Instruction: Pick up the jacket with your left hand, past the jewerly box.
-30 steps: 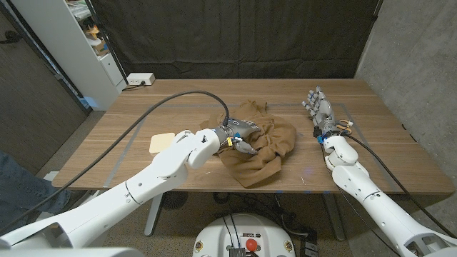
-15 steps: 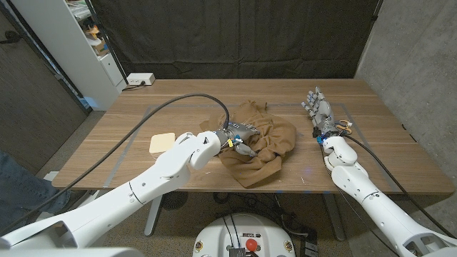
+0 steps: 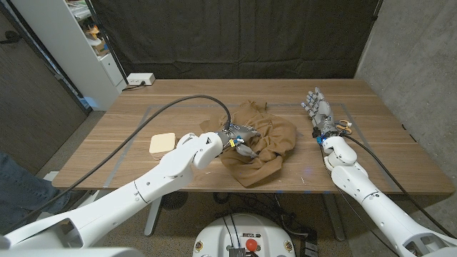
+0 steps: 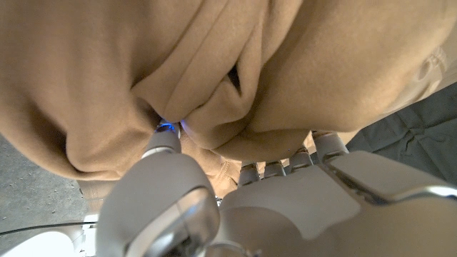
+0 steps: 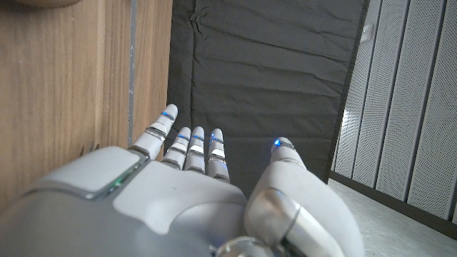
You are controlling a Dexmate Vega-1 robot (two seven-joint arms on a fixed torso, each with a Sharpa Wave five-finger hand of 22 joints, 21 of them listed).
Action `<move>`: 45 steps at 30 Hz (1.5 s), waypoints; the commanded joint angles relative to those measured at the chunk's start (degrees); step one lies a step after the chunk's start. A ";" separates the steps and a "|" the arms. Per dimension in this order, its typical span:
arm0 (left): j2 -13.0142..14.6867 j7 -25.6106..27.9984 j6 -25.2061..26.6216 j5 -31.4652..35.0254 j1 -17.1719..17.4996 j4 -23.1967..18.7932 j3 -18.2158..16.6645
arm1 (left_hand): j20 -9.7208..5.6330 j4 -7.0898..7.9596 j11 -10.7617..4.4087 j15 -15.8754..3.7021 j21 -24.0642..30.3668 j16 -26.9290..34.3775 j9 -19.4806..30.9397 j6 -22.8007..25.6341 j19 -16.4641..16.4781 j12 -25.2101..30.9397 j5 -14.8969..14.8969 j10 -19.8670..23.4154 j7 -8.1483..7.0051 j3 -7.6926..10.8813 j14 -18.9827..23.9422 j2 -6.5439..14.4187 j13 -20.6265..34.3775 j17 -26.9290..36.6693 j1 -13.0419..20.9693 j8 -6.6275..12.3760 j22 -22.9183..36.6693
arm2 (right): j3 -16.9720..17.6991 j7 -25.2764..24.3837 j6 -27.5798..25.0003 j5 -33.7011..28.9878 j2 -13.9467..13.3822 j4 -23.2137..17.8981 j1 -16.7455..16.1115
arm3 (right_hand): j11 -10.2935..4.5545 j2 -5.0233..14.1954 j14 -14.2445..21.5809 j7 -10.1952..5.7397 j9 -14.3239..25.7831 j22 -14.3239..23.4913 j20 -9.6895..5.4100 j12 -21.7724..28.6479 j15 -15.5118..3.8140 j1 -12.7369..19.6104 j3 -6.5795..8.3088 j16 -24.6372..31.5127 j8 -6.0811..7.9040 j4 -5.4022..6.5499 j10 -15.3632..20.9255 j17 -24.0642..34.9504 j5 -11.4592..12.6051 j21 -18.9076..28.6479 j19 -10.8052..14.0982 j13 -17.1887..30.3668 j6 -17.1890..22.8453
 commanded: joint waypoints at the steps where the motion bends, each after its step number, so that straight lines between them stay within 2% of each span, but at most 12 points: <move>1: -0.90 -1.12 1.26 0.63 -0.82 1.79 2.13 | 0.03 -0.08 0.07 -0.16 -0.07 0.58 0.08 0.28 0.75 0.54 0.00 0.64 -0.20 0.67 0.87 0.10 0.31 0.12 1.34 0.04 0.16 | 0.24 0.41 0.04 0.39 -0.10 0.55 -0.17 | -0.24 0.36 0.16 -0.16 0.17 0.29 0.10 -0.02 0.28 -0.11 -0.02 0.02 -0.26 -0.37 -0.06 0.06 0.10 -0.12 0.30 0.17 0.11; 10: -1.40 -1.70 2.66 1.90 -0.92 1.83 3.09 | -0.09 -0.65 -0.27 -0.96 0.57 1.23 0.13 0.63 3.32 0.76 -0.33 1.30 -0.44 1.78 2.91 1.46 0.40 0.31 4.54 0.15 0.47 | 0.38 0.81 0.15 0.71 -0.10 0.87 -0.16 | -0.31 0.38 0.19 -0.16 0.17 0.30 0.13 -0.01 0.34 -0.15 -0.04 0.04 -0.27 -0.39 -0.05 0.06 0.10 -0.12 0.29 0.17 0.10; 17: -2.24 -3.15 4.07 3.47 -1.27 2.19 4.00 | -0.14 -1.23 -0.52 -1.89 2.06 1.90 0.25 1.06 8.35 1.03 -1.71 2.09 -0.44 3.35 5.23 3.05 0.60 0.66 10.07 0.35 0.77 | 0.39 1.14 0.19 0.82 -0.05 1.31 0.14 | -0.33 0.40 0.18 -0.14 0.17 0.30 0.16 -0.03 0.30 -0.20 -0.06 0.05 -0.27 -0.40 -0.09 0.06 0.09 -0.12 0.26 0.17 0.09; 21: -3.03 -3.82 5.53 4.56 -1.27 2.34 4.38 | -0.17 -1.24 -0.71 -2.20 3.55 2.65 0.44 1.65 13.05 1.64 -3.37 3.57 -0.15 4.36 7.16 4.46 0.87 1.19 14.63 0.60 0.90 | 0.39 1.28 0.10 0.98 0.05 1.55 0.33 | -0.25 0.40 0.19 -0.17 0.16 0.30 0.16 -0.05 0.32 -0.22 -0.07 0.06 -0.27 -0.41 -0.13 0.07 0.09 -0.12 0.27 0.17 0.08; 26: -3.57 -3.39 6.70 5.23 -0.95 2.27 4.41 | 0.05 -1.27 0.01 -1.39 3.75 2.54 0.57 3.45 14.37 1.94 -4.37 4.26 0.75 5.02 6.66 5.57 1.08 1.53 17.18 1.27 0.76 | 0.33 1.38 0.08 1.00 0.22 2.00 0.70 | -0.31 0.40 0.20 -0.11 0.16 0.30 0.23 -0.03 0.36 -0.23 -0.08 0.07 -0.27 -0.43 -0.09 0.06 0.09 -0.14 0.20 0.17 0.08; 27: -3.67 -2.83 6.88 5.30 -0.77 2.34 4.36 | 0.00 -1.30 0.32 -1.26 3.85 2.76 0.63 3.68 14.88 2.08 -4.56 4.53 0.96 5.46 7.06 6.29 1.18 1.68 18.32 1.34 0.74 | 0.30 1.39 0.11 0.96 0.26 2.11 0.79 | -0.30 0.40 0.20 -0.18 0.16 0.30 0.23 -0.02 0.36 -0.24 -0.09 0.07 -0.28 -0.43 -0.08 0.06 0.09 -0.13 0.20 0.17 0.08; 30: -3.89 -2.34 7.22 5.22 -0.61 2.59 4.36 | -0.10 -1.58 -0.07 -1.88 4.56 3.51 0.83 4.88 17.29 2.55 -4.98 5.58 0.80 6.25 8.53 7.29 1.47 2.04 21.87 1.75 0.75 | 0.20 1.60 0.08 1.02 0.40 2.40 1.05 | -0.31 0.41 0.21 -0.25 0.16 0.30 0.20 -0.03 0.36 -0.24 -0.08 0.07 -0.29 -0.44 -0.10 0.06 0.09 -0.13 0.22 0.17 0.05; 31: -3.94 -2.34 7.29 5.16 -0.61 2.68 4.39 | -0.05 -1.66 -0.17 -1.94 5.06 3.98 0.97 5.39 18.84 2.70 -5.03 5.79 0.77 6.71 9.29 7.92 1.69 2.38 24.27 1.90 0.78 | 0.15 1.64 0.08 1.01 0.46 2.50 1.14 | -0.39 0.41 0.22 -0.21 0.16 0.30 0.24 -0.05 0.36 -0.26 -0.09 0.08 -0.28 -0.44 -0.15 0.07 0.08 -0.13 0.20 0.17 0.06; 36: -4.14 -1.14 7.88 4.99 -0.20 3.01 4.38 | -0.18 -1.75 -0.16 -2.56 6.24 5.55 1.47 7.24 21.86 3.46 -4.86 7.34 0.85 7.58 11.29 9.50 2.17 3.60 28.94 2.64 0.92 | -0.11 1.68 -0.11 0.89 0.59 2.64 1.37 | -0.27 0.41 0.20 -0.17 0.16 0.30 0.21 -0.02 0.37 -0.31 -0.12 0.08 -0.26 -0.44 -0.07 0.08 0.08 -0.13 0.19 0.17 0.10; 39: -4.15 -0.24 8.05 4.66 0.00 3.03 4.24 | -0.20 -1.65 -0.41 -3.13 7.19 7.35 2.07 9.95 23.65 4.36 -4.64 8.99 0.43 7.85 12.95 10.47 2.75 5.32 32.64 3.75 1.08 | -0.12 1.57 -0.24 0.88 0.56 2.47 1.38 | -0.29 0.41 0.20 -0.19 0.16 0.30 0.21 -0.01 0.36 -0.29 -0.12 0.09 -0.25 -0.47 -0.05 0.07 0.08 -0.12 0.20 0.17 0.14; 43: -4.12 1.99 8.11 3.56 0.61 3.03 3.78 | -0.39 -1.82 -0.73 -3.87 8.35 9.44 2.82 12.75 25.29 5.40 -4.30 10.41 0.56 8.10 14.38 11.44 3.68 7.61 36.53 4.96 1.32 | -0.08 1.33 -0.43 0.85 0.45 2.14 1.37 | -0.39 0.41 0.22 -0.23 0.16 0.30 0.26 -0.01 0.36 -0.29 -0.12 0.09 -0.25 -0.50 -0.06 0.06 0.08 -0.13 0.16 0.17 0.13; 45: -4.21 3.33 8.40 3.31 0.98 3.11 3.63 | -0.41 -1.93 -1.12 -4.72 9.41 11.23 3.44 15.14 26.41 6.60 -3.98 12.16 0.82 8.20 15.61 11.79 4.54 9.62 39.74 5.99 1.49 | -0.04 1.22 -0.50 0.87 0.43 2.02 1.34 | -0.36 0.41 0.24 -0.22 0.16 0.30 0.26 -0.01 0.37 -0.29 -0.12 0.10 -0.26 -0.51 -0.06 0.06 0.08 -0.13 0.15 0.17 0.11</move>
